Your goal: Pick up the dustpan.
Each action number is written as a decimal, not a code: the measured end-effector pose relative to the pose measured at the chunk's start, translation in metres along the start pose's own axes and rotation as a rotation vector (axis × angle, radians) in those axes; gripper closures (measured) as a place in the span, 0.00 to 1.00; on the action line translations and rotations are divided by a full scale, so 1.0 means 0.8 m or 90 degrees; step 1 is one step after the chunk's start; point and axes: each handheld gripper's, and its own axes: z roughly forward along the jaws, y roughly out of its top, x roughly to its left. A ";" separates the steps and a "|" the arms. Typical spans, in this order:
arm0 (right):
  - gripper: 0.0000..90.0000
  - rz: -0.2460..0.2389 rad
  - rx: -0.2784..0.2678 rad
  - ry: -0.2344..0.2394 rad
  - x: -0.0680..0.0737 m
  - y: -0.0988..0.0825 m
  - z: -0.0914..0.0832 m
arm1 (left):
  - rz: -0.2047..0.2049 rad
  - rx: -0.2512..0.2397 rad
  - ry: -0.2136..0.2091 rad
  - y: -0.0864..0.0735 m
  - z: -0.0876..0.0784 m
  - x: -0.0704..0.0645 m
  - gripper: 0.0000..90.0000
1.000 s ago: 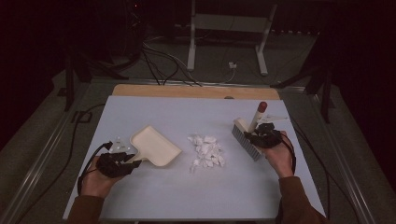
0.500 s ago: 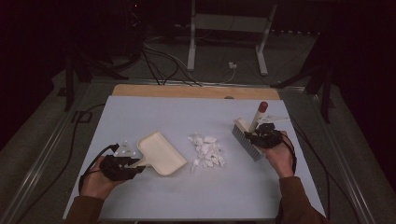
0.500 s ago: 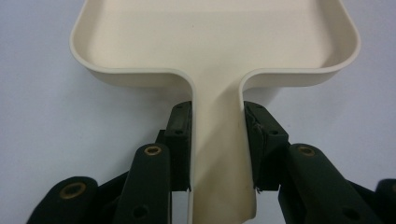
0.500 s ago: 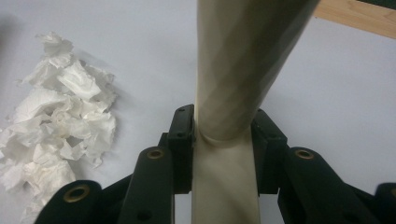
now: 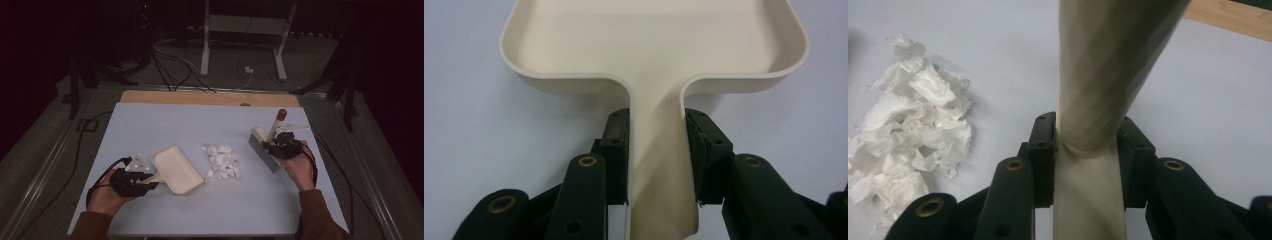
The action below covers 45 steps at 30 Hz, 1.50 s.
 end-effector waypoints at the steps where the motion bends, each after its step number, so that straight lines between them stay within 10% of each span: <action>1: 0.74 0.000 0.000 0.000 0.000 0.000 0.000 | 0.000 0.003 0.000 0.000 0.001 -0.002 0.74; 45: 0.74 0.002 -0.002 -0.003 0.000 -0.001 0.000 | 0.034 0.053 -0.004 0.020 0.037 -0.029 0.74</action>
